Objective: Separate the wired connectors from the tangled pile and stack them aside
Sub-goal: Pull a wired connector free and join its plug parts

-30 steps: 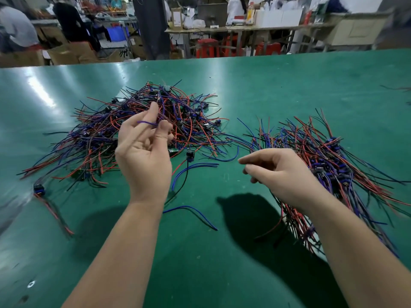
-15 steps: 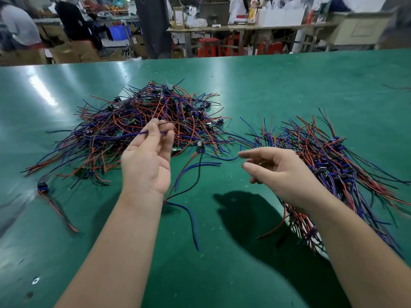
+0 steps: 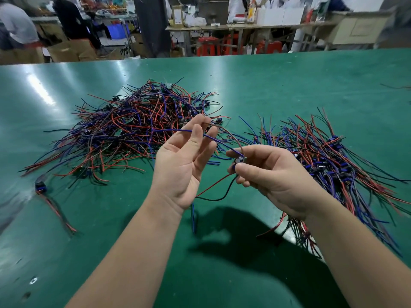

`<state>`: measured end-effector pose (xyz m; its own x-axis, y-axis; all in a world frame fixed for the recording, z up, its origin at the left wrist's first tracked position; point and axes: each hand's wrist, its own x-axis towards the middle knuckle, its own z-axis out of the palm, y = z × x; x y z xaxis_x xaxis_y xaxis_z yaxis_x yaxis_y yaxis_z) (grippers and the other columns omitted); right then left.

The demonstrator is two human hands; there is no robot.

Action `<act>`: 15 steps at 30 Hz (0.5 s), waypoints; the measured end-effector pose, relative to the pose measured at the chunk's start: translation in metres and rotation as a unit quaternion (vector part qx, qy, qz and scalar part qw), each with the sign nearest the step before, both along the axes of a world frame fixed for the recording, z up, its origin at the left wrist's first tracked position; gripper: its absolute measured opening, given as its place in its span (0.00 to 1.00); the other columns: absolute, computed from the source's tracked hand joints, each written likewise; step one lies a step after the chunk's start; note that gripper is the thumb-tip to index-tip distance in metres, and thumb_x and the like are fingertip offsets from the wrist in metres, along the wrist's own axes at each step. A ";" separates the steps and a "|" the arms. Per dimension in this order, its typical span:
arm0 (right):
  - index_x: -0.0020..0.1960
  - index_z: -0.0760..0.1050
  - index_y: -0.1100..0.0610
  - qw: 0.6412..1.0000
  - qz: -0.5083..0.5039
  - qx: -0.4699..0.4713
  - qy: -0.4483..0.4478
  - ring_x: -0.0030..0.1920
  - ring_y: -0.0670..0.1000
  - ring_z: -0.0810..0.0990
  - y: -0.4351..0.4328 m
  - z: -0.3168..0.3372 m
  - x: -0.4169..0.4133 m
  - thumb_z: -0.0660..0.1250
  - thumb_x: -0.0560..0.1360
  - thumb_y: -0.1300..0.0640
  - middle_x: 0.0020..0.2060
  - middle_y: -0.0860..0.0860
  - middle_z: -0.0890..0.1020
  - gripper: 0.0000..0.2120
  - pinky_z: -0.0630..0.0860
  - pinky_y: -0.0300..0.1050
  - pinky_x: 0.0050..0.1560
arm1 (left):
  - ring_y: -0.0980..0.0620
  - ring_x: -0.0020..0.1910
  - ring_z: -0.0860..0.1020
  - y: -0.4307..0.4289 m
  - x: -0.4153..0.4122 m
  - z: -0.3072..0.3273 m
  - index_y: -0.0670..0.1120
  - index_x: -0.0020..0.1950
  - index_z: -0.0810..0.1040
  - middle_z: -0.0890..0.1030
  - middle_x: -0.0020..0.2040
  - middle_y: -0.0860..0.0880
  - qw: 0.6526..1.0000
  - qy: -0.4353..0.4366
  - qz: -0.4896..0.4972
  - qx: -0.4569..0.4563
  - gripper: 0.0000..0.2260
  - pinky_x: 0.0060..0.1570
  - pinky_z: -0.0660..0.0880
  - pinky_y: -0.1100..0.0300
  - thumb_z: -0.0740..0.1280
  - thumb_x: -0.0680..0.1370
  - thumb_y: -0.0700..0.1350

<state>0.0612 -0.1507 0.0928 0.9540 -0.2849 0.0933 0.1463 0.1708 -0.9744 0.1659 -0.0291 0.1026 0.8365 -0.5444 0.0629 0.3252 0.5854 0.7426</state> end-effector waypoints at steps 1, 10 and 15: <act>0.47 0.82 0.56 1.000 -0.018 -0.017 0.005 0.33 0.47 0.78 0.000 0.001 0.000 0.75 0.61 0.57 0.37 0.55 0.84 0.15 0.72 0.34 0.34 | 0.57 0.42 0.83 0.000 0.000 -0.001 0.47 0.48 0.81 0.85 0.46 0.53 1.000 -0.009 0.012 0.007 0.09 0.35 0.78 0.68 0.67 0.70 0.44; 0.49 0.80 0.60 0.997 -0.067 0.043 -0.019 0.29 0.49 0.77 -0.007 0.010 -0.002 0.65 0.68 0.60 0.37 0.58 0.84 0.11 0.71 0.36 0.31 | 0.57 0.37 0.83 0.005 0.005 0.004 0.48 0.45 0.82 0.85 0.42 0.54 0.995 -0.042 0.090 0.024 0.07 0.31 0.76 0.69 0.69 0.68 0.45; 0.42 0.82 0.60 0.999 -0.034 0.025 0.031 0.23 0.48 0.70 -0.002 0.008 -0.002 0.71 0.63 0.56 0.37 0.59 0.81 0.10 0.66 0.36 0.26 | 0.57 0.35 0.83 0.004 0.004 0.004 0.47 0.45 0.82 0.85 0.40 0.53 0.992 -0.055 0.107 0.037 0.08 0.30 0.76 0.69 0.70 0.67 0.45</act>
